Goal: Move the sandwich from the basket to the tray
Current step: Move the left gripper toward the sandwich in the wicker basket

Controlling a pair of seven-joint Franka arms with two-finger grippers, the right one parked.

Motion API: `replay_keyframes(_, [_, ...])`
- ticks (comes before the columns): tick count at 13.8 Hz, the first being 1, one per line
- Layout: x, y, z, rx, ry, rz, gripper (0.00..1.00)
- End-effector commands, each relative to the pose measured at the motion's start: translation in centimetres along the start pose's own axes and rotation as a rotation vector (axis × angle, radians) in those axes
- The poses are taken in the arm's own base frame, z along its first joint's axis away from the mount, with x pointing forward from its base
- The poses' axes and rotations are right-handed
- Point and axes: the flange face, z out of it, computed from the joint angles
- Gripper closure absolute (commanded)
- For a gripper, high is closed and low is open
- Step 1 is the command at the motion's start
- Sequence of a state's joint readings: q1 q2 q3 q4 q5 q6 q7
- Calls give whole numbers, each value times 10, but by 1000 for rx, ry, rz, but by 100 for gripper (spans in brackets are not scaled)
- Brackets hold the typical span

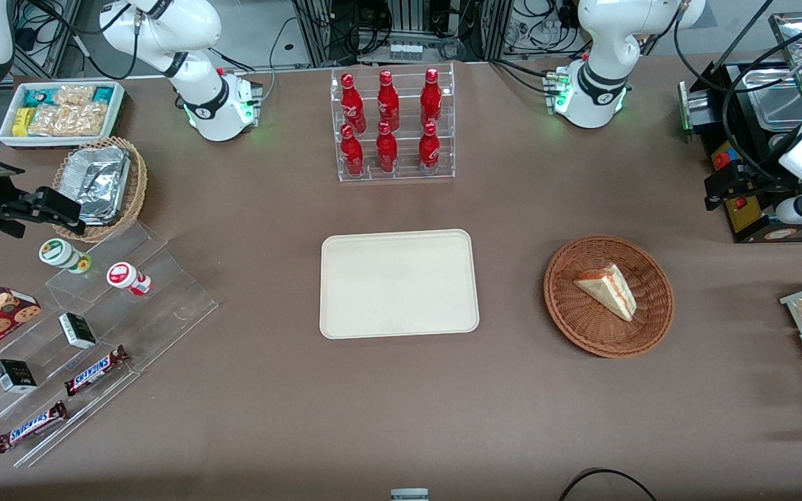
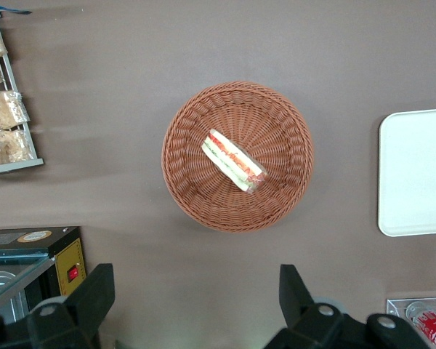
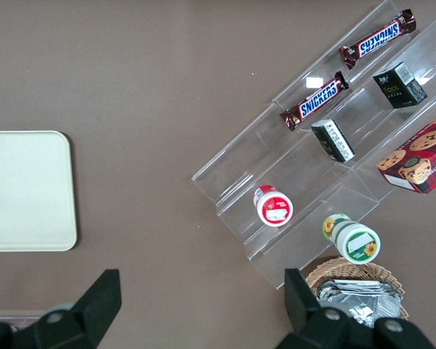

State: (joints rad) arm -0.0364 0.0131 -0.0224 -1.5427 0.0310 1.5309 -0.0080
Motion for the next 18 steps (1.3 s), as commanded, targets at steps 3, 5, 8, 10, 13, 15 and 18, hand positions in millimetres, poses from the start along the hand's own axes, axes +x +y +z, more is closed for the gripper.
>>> replay_keyframes(3, [0, 3, 1, -19, -13, 13, 0])
replay_keyframes(5, [6, 4, 11, -22, -27, 10, 0])
replay_keyframes(8, [16, 5, 47, -21, -40, -25, 0])
replay_keyframes(10, [21, 8, 79, -19, -28, -110, 0])
replay_keyframes(13, [25, 13, 131, -24, 16, -246, 0])
replay_keyframes(15, [24, 22, 162, -32, 45, -349, 0])
replay_keyframes(18, [15, 29, 208, -53, 95, -503, 0])
